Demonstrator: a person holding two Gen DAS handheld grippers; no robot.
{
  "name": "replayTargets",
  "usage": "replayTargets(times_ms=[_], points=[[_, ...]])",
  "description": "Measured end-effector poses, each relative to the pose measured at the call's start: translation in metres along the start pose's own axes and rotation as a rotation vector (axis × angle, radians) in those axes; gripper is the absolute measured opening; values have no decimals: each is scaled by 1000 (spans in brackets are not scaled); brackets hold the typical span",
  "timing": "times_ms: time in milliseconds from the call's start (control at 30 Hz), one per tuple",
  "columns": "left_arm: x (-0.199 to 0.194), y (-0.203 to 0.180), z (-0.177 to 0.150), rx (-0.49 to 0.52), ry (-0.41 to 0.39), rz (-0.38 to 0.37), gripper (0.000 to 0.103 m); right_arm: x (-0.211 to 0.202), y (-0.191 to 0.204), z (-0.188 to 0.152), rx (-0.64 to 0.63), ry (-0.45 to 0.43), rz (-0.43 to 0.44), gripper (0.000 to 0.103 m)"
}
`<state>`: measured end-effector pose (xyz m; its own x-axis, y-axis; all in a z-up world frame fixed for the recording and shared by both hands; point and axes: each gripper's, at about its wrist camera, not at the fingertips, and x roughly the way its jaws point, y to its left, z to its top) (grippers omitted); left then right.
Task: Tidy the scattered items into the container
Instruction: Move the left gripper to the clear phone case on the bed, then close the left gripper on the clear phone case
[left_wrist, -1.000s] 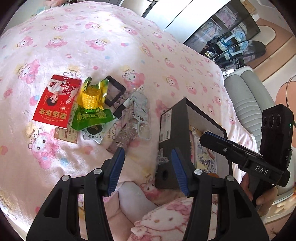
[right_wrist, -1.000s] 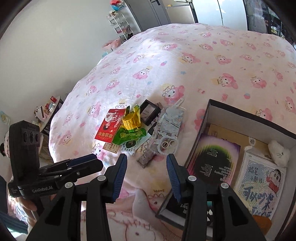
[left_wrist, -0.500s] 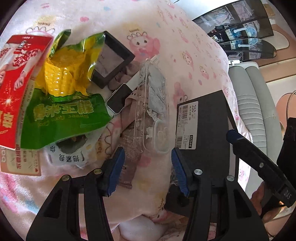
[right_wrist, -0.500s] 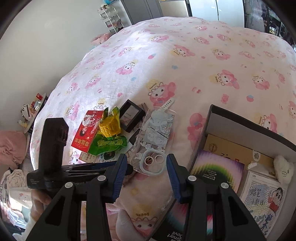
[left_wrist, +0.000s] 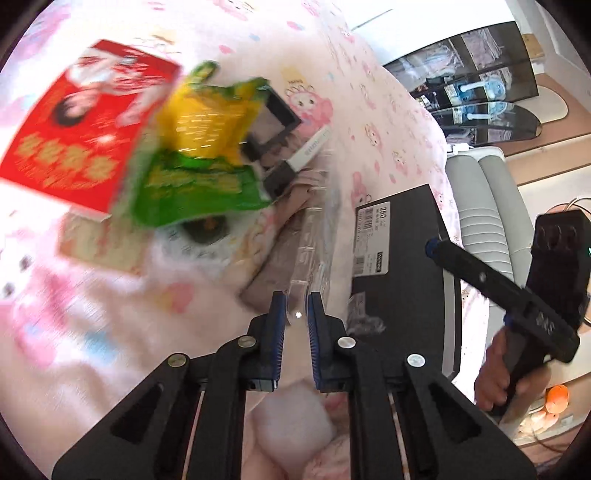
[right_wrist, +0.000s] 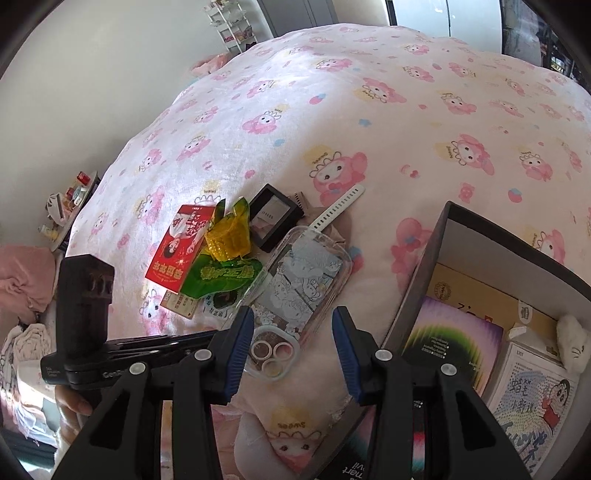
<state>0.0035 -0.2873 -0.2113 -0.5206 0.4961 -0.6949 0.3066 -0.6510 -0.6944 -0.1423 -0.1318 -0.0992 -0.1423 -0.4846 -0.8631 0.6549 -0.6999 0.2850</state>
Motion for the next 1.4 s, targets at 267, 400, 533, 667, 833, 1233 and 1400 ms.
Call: replayTargets(times_ms=[267, 400, 533, 667, 833, 1233, 1400], points=[[-20, 45, -24, -190, -61, 34, 43, 12, 6, 27, 60, -26, 50, 40], [10, 32, -27, -161, -13, 10, 43, 46, 0, 46, 91, 55, 8, 40], [25, 27, -24, -164, -12, 1, 38, 73, -4, 50, 97, 130, -10, 40], [25, 29, -14, -176, -34, 20, 20, 93, -10, 52, 116, 182, -31, 40], [6, 30, 2, -180, -138, 77, 13, 107, -9, 50, 96, 222, -75, 40], [33, 28, 2, -201, -53, 19, 24, 123, -19, 64, 111, 304, -44, 57], [0, 30, 10, -199, -165, 91, 23, 112, -10, 51, 71, 345, 43, 57]])
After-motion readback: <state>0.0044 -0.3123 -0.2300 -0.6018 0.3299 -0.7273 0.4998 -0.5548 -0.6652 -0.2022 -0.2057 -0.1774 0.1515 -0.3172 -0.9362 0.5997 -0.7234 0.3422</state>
